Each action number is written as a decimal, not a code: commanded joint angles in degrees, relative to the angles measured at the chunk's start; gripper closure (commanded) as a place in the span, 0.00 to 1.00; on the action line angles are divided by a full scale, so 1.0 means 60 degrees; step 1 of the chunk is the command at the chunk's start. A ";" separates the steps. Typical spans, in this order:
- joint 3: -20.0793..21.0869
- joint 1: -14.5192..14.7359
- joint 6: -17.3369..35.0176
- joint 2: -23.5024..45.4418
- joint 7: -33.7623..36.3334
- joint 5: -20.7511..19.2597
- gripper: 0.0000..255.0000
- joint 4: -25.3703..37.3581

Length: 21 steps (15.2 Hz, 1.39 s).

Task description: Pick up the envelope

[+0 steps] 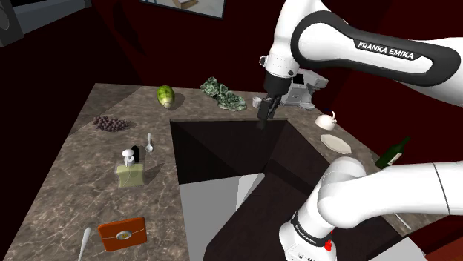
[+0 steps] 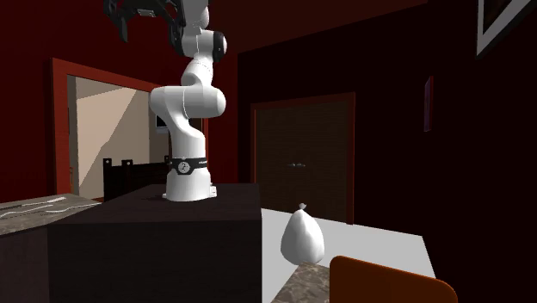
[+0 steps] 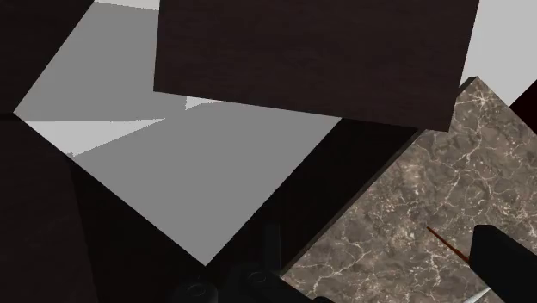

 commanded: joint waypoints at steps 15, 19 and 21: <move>0.0884 0.1223 0.4295 0.3576 -0.0901 0.0587 0.00 -0.0533; 0.1180 0.1517 0.5369 0.4836 -0.1127 0.0644 0.00 -0.0288; 0.1333 0.1652 0.5864 0.5484 -0.1224 0.0637 0.00 -0.0106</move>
